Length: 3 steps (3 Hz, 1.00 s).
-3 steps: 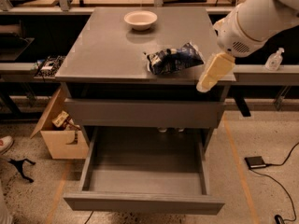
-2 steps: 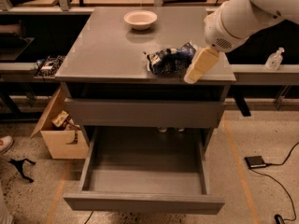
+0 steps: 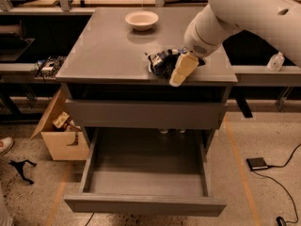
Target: Place blue chip bag into middle drawer
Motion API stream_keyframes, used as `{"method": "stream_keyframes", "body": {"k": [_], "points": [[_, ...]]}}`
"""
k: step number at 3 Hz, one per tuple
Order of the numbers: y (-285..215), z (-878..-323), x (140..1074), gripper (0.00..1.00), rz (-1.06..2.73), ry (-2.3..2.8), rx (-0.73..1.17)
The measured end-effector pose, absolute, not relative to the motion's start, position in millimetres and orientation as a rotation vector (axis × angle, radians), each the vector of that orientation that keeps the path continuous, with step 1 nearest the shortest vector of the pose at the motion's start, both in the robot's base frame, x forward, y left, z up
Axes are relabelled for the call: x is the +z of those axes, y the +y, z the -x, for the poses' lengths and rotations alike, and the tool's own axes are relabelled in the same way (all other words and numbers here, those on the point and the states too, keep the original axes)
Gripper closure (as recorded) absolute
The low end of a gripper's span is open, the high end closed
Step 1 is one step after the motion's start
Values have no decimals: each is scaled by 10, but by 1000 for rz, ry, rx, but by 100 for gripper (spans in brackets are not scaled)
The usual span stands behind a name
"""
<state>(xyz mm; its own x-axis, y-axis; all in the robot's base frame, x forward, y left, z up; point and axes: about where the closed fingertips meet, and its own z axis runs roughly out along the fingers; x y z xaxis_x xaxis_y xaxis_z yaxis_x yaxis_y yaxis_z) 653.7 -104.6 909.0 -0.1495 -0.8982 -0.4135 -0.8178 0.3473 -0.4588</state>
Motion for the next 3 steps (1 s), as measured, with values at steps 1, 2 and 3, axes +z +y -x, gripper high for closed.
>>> {"method": "stream_keyframes", "body": {"k": [1,2,3], "points": [[-960,-6578,8950,24,1516,1998,-150],[-916,-6585,8851,47,1527,2006,-120],[-874,-6547,8805,71,1542,2003,-87]]}}
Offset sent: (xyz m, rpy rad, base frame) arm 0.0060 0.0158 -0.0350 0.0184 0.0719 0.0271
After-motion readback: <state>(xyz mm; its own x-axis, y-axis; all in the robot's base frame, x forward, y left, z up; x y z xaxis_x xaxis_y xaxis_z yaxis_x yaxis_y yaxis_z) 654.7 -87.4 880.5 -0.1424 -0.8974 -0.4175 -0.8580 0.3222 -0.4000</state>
